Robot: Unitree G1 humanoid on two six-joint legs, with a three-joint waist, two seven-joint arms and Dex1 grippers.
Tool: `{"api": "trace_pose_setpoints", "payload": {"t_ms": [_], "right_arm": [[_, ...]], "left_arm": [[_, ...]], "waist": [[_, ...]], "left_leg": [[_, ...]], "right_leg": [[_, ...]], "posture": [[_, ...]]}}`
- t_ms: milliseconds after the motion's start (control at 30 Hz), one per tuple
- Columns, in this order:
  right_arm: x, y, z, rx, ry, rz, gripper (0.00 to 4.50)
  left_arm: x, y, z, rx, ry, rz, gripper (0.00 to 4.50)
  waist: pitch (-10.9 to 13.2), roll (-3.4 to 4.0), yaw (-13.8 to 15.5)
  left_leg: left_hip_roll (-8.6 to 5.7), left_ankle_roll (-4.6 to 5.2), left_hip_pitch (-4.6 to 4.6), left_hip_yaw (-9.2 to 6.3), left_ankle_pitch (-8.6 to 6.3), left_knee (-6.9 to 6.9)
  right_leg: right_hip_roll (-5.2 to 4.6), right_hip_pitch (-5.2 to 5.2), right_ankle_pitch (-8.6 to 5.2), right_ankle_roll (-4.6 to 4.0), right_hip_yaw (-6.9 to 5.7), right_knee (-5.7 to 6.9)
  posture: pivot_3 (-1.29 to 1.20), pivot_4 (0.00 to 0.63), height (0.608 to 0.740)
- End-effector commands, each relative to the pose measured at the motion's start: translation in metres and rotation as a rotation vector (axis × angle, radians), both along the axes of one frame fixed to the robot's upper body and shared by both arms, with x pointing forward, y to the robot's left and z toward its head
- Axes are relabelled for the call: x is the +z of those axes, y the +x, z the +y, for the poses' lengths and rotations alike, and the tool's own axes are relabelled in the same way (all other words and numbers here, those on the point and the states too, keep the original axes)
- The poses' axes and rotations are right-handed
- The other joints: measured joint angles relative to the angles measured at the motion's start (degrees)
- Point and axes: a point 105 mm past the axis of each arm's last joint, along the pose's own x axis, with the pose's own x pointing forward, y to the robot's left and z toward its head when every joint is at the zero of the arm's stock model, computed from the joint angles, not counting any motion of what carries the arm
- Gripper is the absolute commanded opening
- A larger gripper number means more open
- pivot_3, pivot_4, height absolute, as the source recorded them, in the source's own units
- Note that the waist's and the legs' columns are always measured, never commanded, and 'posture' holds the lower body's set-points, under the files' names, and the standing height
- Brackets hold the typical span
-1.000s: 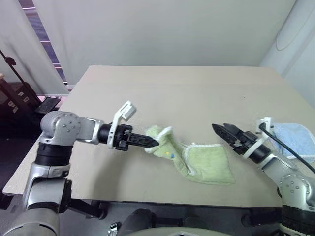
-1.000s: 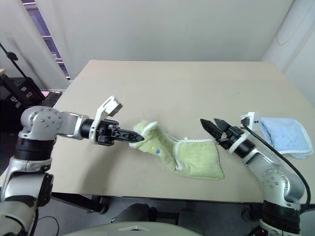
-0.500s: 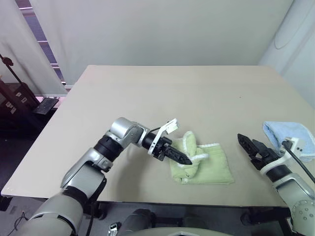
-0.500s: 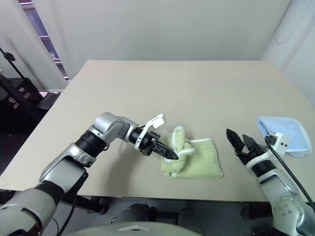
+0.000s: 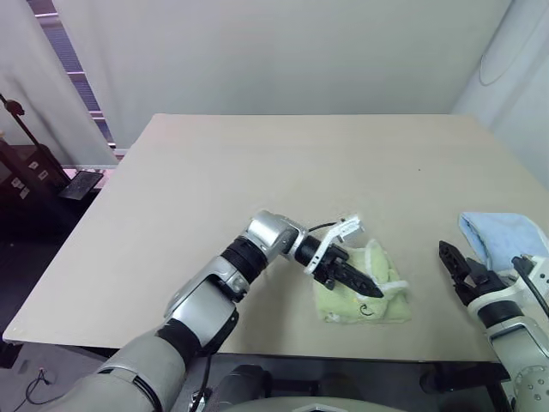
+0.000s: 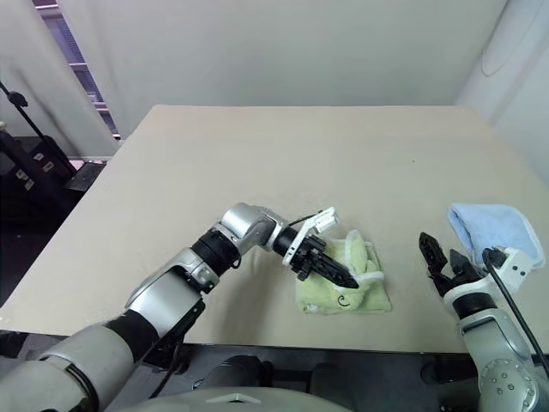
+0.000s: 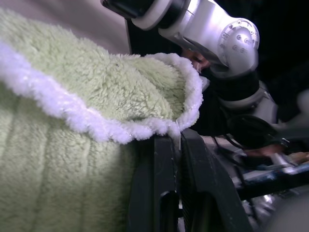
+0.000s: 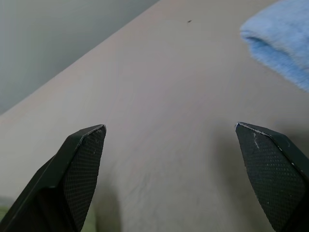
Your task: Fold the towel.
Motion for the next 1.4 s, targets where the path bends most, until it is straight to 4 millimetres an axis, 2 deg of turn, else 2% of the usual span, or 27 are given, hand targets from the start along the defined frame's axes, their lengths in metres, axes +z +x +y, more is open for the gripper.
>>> {"api": "trace_pose_setpoints", "payload": {"t_ms": [33, 100, 233, 333, 433, 500, 600, 700, 800, 900, 967, 1067, 1133, 1300, 1400], "right_arm": [[0.005, 0.003, -0.006, -0.038, -0.027, -0.016, 4.5], [0.004, 0.004, -0.003, -0.029, -0.029, -0.016, 4.5], [0.003, 0.006, 0.002, -0.01, -0.031, -0.019, 4.5], [0.005, 0.008, 0.003, -0.003, -0.023, -0.039, 4.5], [0.015, 0.011, 0.002, 0.01, -0.021, -0.087, 4.5], [0.029, 0.012, 0.002, 0.026, 0.002, -0.162, 4.5], [0.051, 0.012, 0.008, 0.089, -0.034, -0.246, 4.5], [0.083, 0.013, 0.032, 0.235, -0.099, -0.341, 3.86], [0.104, 0.015, 0.057, 0.388, -0.16, -0.381, 2.86], [0.12, 0.011, 0.094, 0.61, -0.223, -0.391, 1.72], [0.121, 0.003, 0.119, 0.773, -0.269, -0.362, 0.98], [0.114, -0.007, 0.137, 0.924, -0.303, -0.292, 0.0], [0.101, -0.012, 0.141, 0.987, -0.314, -0.219, 0.0], [0.065, -0.02, 0.136, 1.026, -0.277, -0.09, 0.0], [0.044, -0.02, 0.13, 1.009, -0.248, -0.057, 0.0]], "left_arm": [[-0.006, 0.008, -0.001, 0.041, 0.013, -0.042, 0.27], [-0.008, 0.008, -0.002, 0.058, 0.005, -0.016, 0.74], [-0.004, 0.007, -0.002, 0.053, -0.05, -0.04, 2.08], [0.009, 0.002, 0.002, 0.001, -0.124, -0.066, 3.19], [0.035, -0.002, 0.009, -0.046, -0.253, -0.091, 4.22], [0.056, 0.002, 0.013, -0.019, -0.328, -0.063, 4.22], [0.077, 0.009, 0.023, 0.014, -0.415, -0.15, 4.22], [0.09, 0.028, 0.034, 0.125, -0.45, -0.327, 4.24], [0.091, 0.052, 0.048, 0.253, -0.429, -0.432, 3.62], [0.093, 0.051, 0.065, 0.242, -0.438, -0.498, 2.53], [0.096, 0.05, 0.073, 0.251, -0.453, -0.519, 1.81], [0.089, 0.046, 0.079, 0.232, -0.428, -0.598, 0.71], [0.079, 0.043, 0.08, 0.232, -0.418, -0.642, 0.03], [0.048, 0.027, 0.073, 0.182, -0.424, -0.669, 0.03], [0.031, 0.021, 0.066, 0.186, -0.414, -0.608, 0.03]], "waist": [[0.02, -0.03, -0.1], [-0.02, 0.06, -0.16], [-0.05, 0.14, -0.06], [-0.05, 0.15, -0.07], [-0.08, 0.2, -0.08], [-0.09, 0.25, -0.09], [-0.09, 0.26, -0.09], [-0.09, 0.31, -0.11], [-0.08, 0.3, -0.12], [-0.08, 0.29, -0.09], [-0.09, 0.3, -0.02], [-0.08, -0.06, 0.25], [-0.12, -0.18, 0.27], [-0.11, -0.29, 0.17], [-0.1, -0.28, 0.17]], "left_leg": [[0.0, 0.0, 0.0, 0.0, 0.0, 0.0], [0.01, 0.01, 0.01, 0.0, 0.01, -0.01], [0.01, 0.05, 0.03, -0.03, 0.04, -0.01], [0.0, 0.05, 0.02, -0.02, 0.04, -0.01], [0.0, 0.01, 0.03, -0.02, 0.02, 0.0], [0.01, -0.01, 0.03, -0.02, 0.01, 0.01], [0.0, 0.05, 0.04, -0.02, 0.04, 0.04], [0.0, 0.06, 0.05, -0.02, 0.05, 0.03], [0.02, 0.06, 0.09, -0.03, 0.06, 0.06], [0.02, 0.06, 0.1, -0.03, 0.06, 0.09], [0.01, 0.07, 0.09, -0.03, 0.06, 0.08], [0.02, 0.09, 0.04, -0.08, 0.06, 0.08], [0.01, 0.14, 0.01, -0.1, 0.02, 0.1], [0.0, 0.28, -0.01, -0.07, -0.07, 0.33], [0.0, 0.17, 0.0, -0.07, -0.16, 0.52]], "right_leg": [[0.0, 0.0, 0.0, 0.0, 0.0, 0.03], [0.02, -0.03, 0.0, 0.02, 0.0, 0.09], [0.03, -0.04, -0.02, 0.06, -0.03, 0.15], [0.03, -0.03, -0.02, 0.07, -0.02, 0.14], [0.03, -0.02, -0.01, 0.06, -0.02, 0.15], [0.03, -0.03, -0.01, 0.05, -0.02, 0.17], [0.04, 0.0, -0.01, 0.07, -0.02, 0.16], [0.04, -0.01, -0.01, 0.07, -0.02, 0.17], [0.07, 0.02, 0.0, 0.08, -0.02, 0.19], [0.07, 0.04, 0.0, 0.07, -0.04, 0.19], [0.06, 0.05, -0.01, 0.07, -0.04, 0.15], [0.05, 0.05, -0.01, 0.07, -0.11, 0.11], [0.04, 0.1, -0.01, 0.07, -0.12, 0.02], [0.03, 0.26, 0.0, 0.06, -0.12, -0.12], [0.04, 0.38, -0.01, 0.03, -0.15, -0.12]], "posture": [[0.0, 0.0, 0.74], [0.0, 0.0, 0.74], [0.0, 0.0, 0.74], [0.0, 0.0, 0.74], [0.0, 0.0, 0.74], [0.0, 0.0, 0.74], [0.0, 0.0, 0.74], [0.0, 0.0, 0.74], [0.0, 0.0, 0.74], [0.0, 0.0, 0.74], [0.0, 0.0, 0.74], [0.0, 0.0, 0.74], [0.0, 0.0, 0.74], [0.0, 0.0, 0.74], [0.0, 0.0, 0.74]]}}
